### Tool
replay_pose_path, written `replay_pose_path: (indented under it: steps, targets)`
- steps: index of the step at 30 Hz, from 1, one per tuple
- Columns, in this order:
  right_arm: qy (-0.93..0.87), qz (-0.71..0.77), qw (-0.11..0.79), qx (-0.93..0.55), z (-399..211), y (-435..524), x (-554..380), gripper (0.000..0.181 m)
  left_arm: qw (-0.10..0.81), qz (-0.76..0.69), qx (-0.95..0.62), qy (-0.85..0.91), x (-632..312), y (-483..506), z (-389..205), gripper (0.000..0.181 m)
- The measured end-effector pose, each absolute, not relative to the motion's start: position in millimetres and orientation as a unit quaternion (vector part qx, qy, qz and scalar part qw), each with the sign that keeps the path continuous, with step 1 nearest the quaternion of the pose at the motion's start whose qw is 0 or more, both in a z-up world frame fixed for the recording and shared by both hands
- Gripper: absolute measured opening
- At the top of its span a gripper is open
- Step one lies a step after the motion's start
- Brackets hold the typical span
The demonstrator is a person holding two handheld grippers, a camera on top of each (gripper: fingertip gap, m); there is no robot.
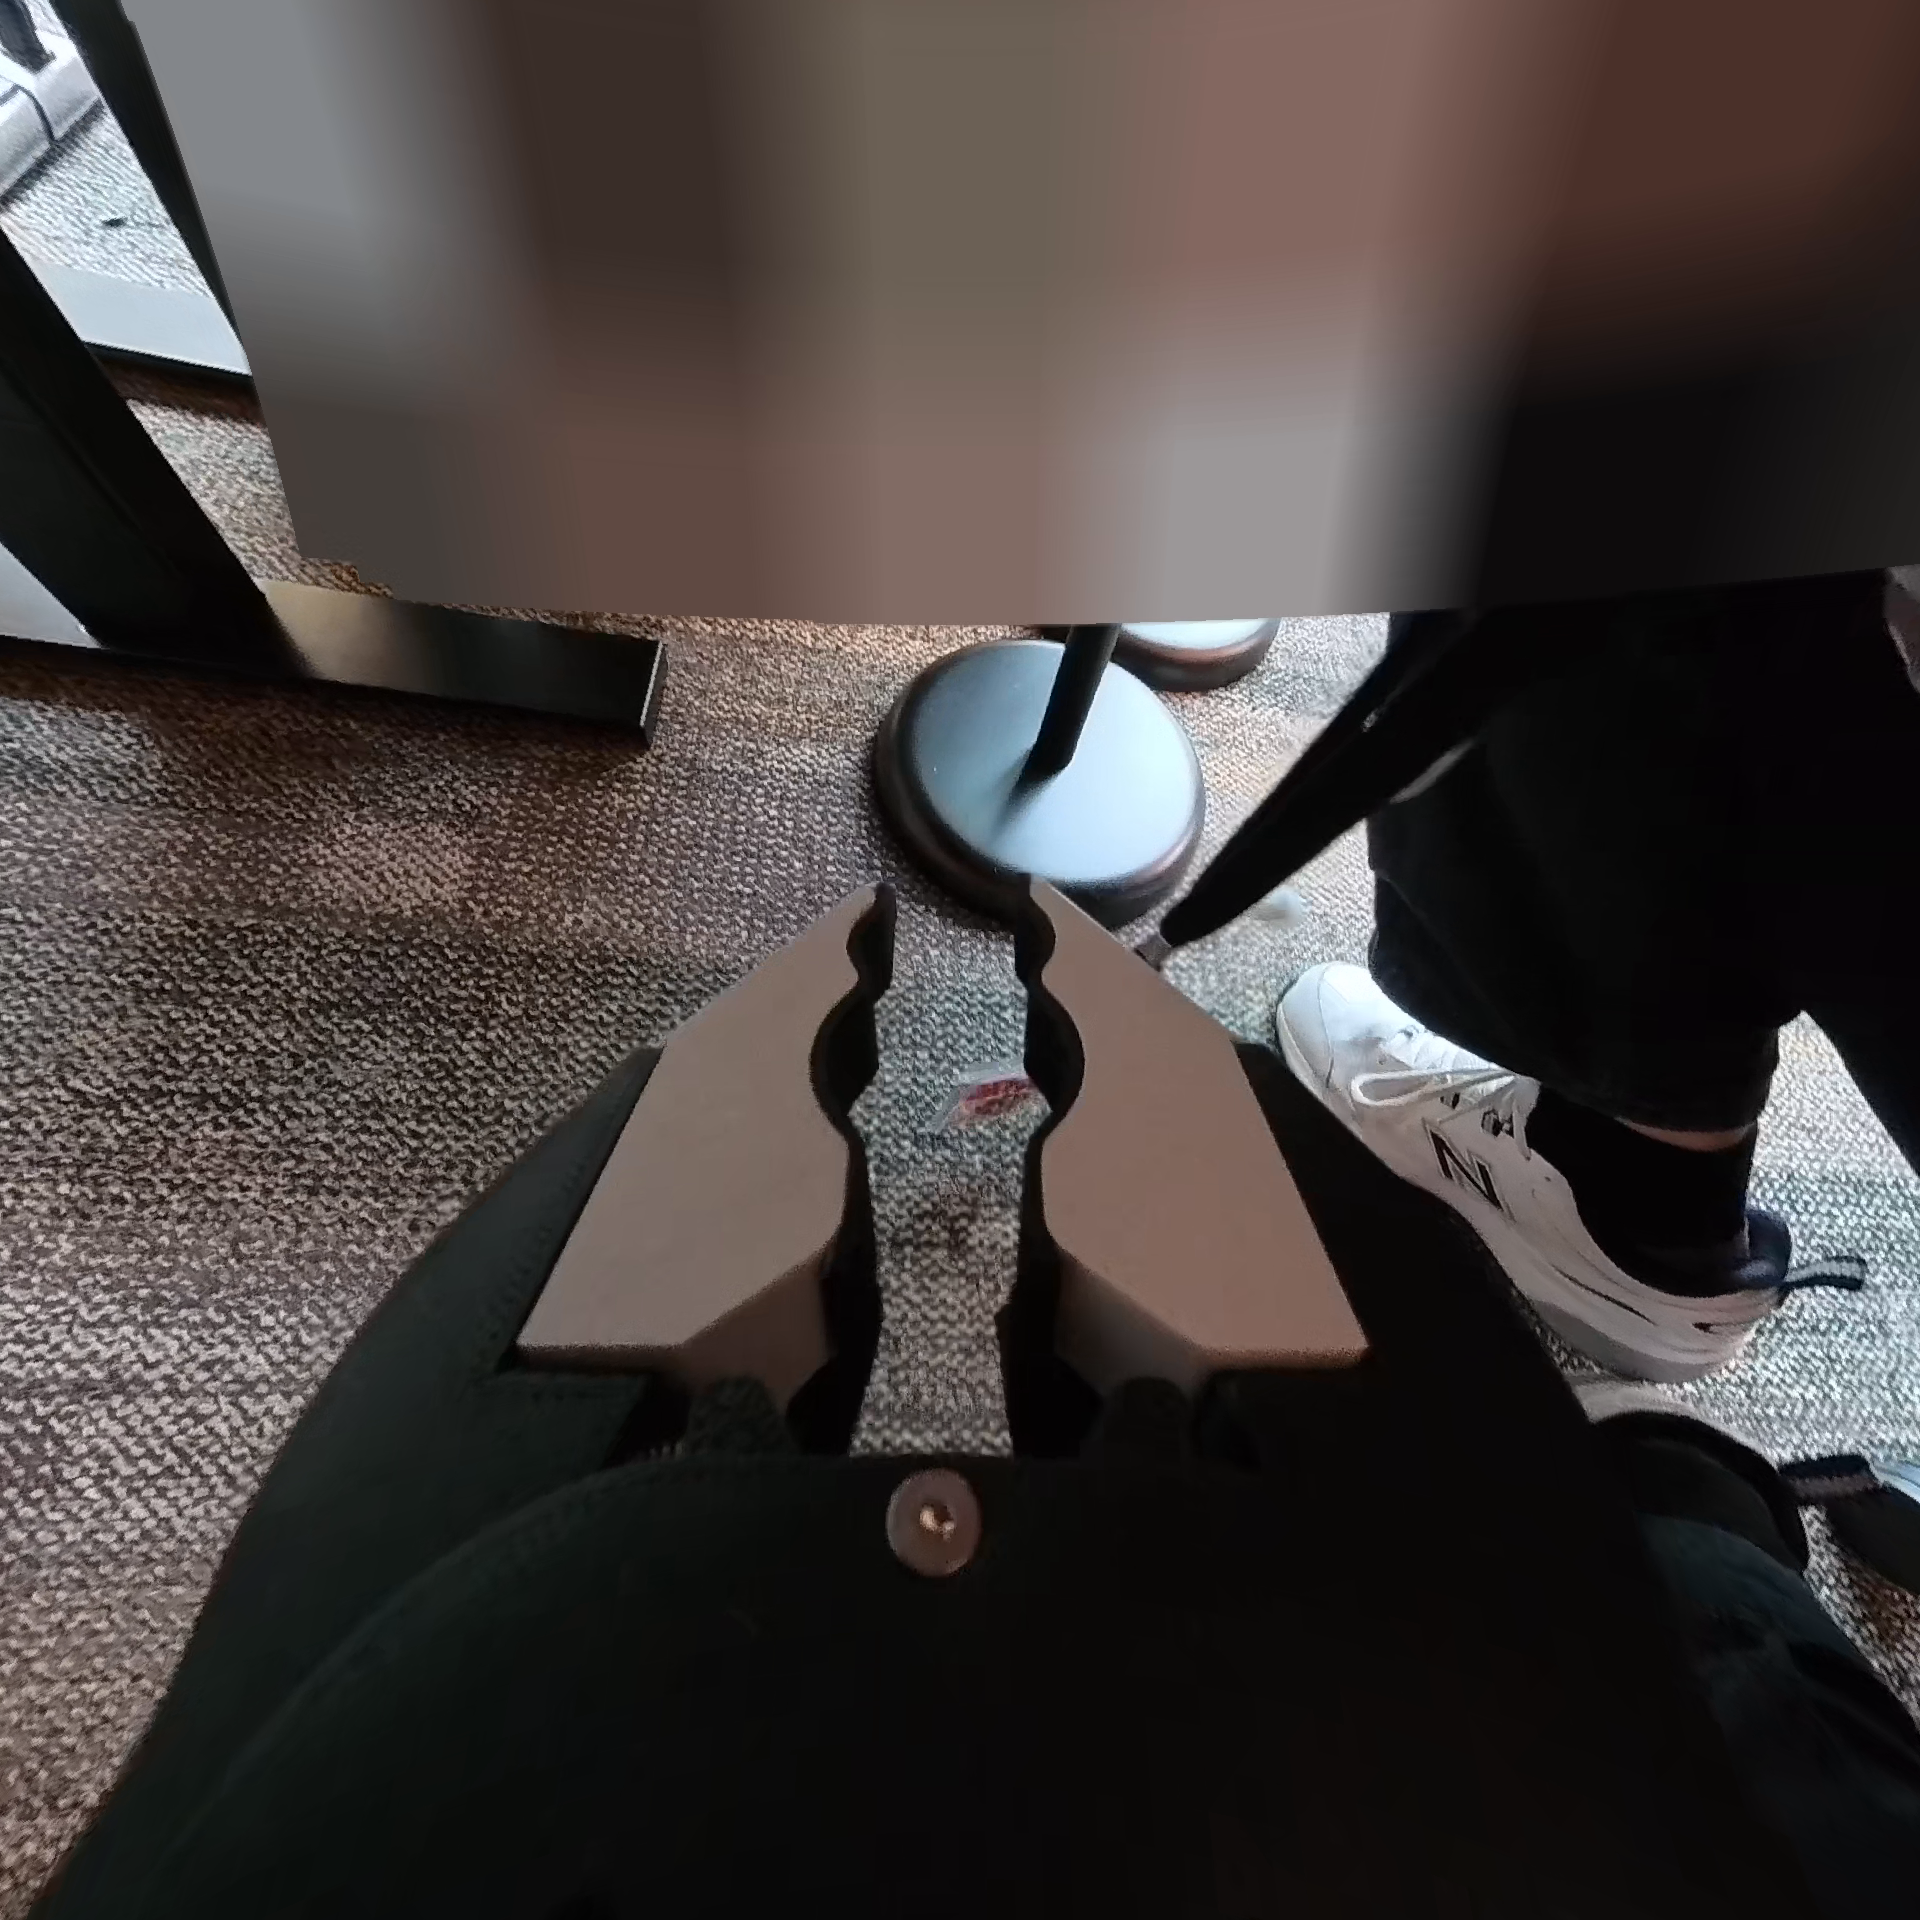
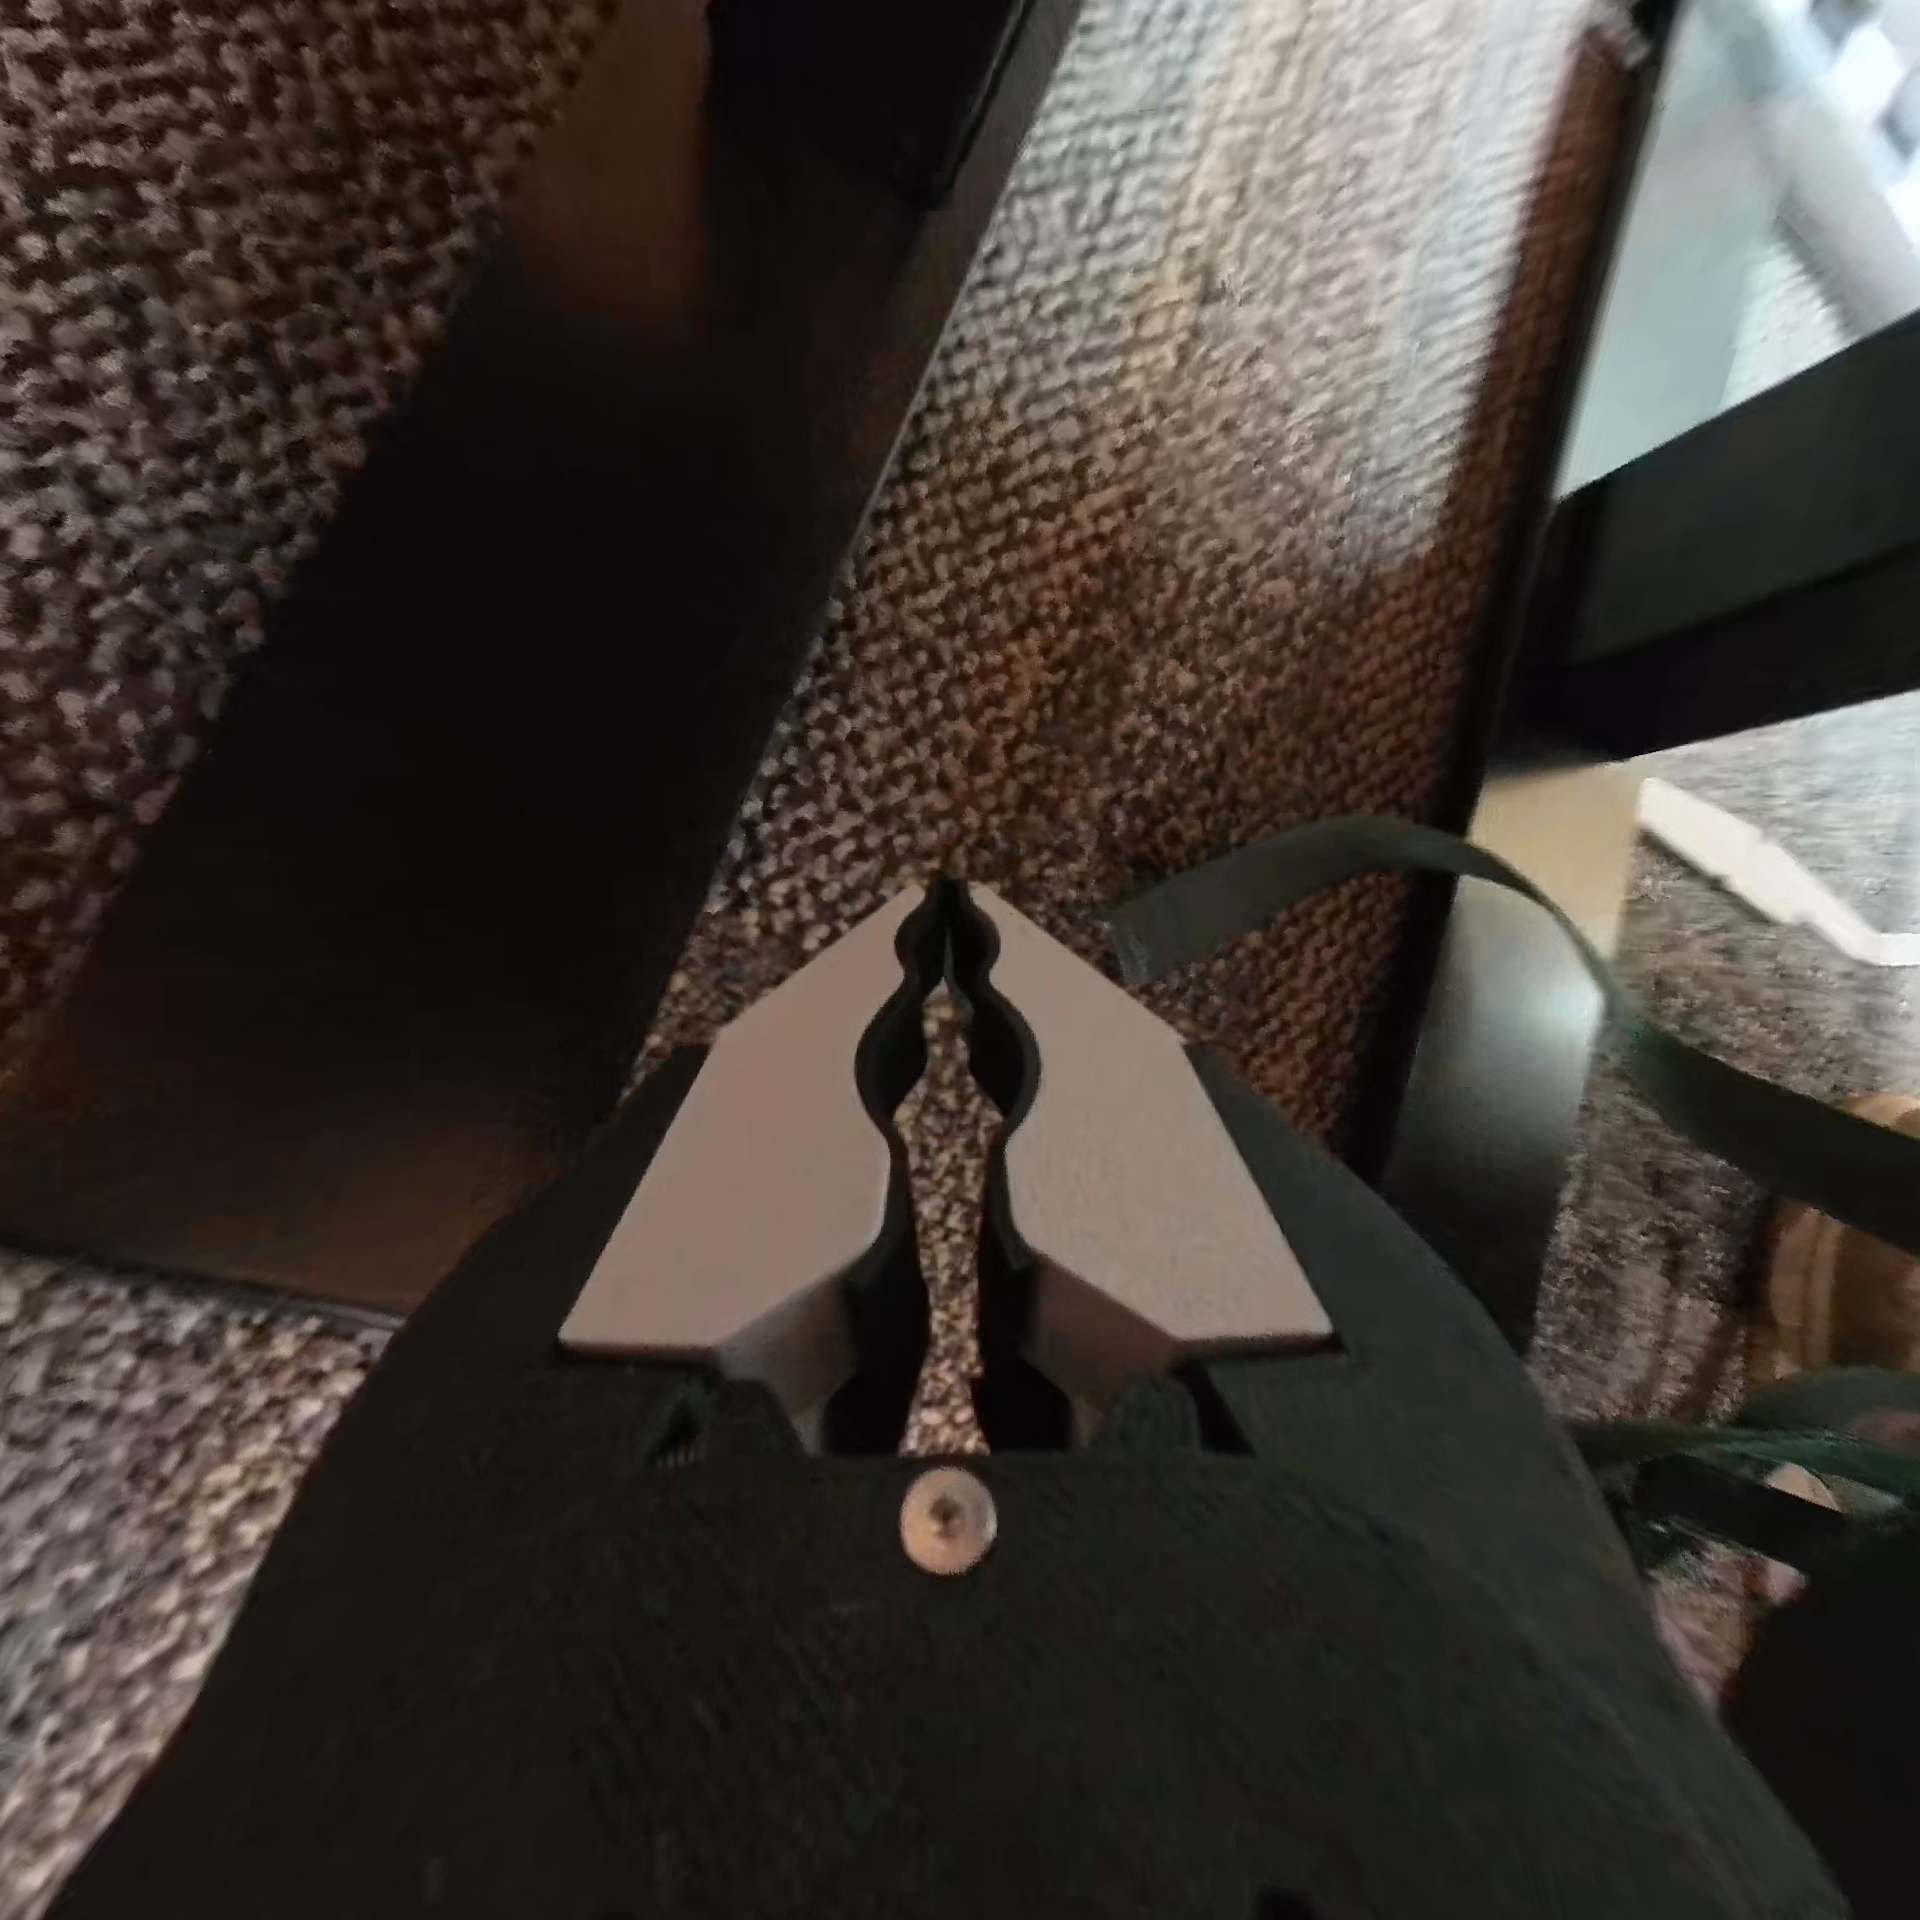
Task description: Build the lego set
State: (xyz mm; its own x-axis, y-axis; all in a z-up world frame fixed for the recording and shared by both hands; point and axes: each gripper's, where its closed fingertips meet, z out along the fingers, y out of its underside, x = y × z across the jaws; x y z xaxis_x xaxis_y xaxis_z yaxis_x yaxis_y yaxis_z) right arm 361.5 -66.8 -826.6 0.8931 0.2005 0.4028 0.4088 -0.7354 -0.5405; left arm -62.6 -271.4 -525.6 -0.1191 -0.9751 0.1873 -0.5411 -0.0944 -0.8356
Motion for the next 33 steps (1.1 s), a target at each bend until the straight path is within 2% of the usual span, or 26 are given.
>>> replay_pose_path:
  steps: [6, 11, 18, 26, 33]
  targets:
    - [-0.126, -0.247, 0.355, -0.893, -792.2, -51.5, 360.7, 0.0, 0.274, -0.408, -0.643, 0.587, -50.9, -250.6, -527.1, 0.021]
    - [-0.132, -0.269, 0.338, -0.892, -780.5, -47.2, 334.6, 0.0, 0.276, -0.395, -0.642, 0.597, -40.4, -242.8, -532.2, 0.02]
    - [-0.203, -0.315, 0.297, -0.878, -755.4, -60.8, 294.2, 0.0, 0.257, -0.458, -0.637, 0.564, -0.5, -235.6, -514.9, 0.02]
    - [-0.26, -0.315, 0.288, -0.866, -734.8, -74.3, 252.6, 0.0, 0.282, -0.483, -0.627, 0.543, 30.5, -212.1, -497.9, 0.02]
    - [-0.232, -0.304, 0.274, -0.882, -715.7, -101.9, 264.9, 0.0, 0.285, -0.467, -0.619, 0.563, 39.6, -202.2, -512.0, 0.013]
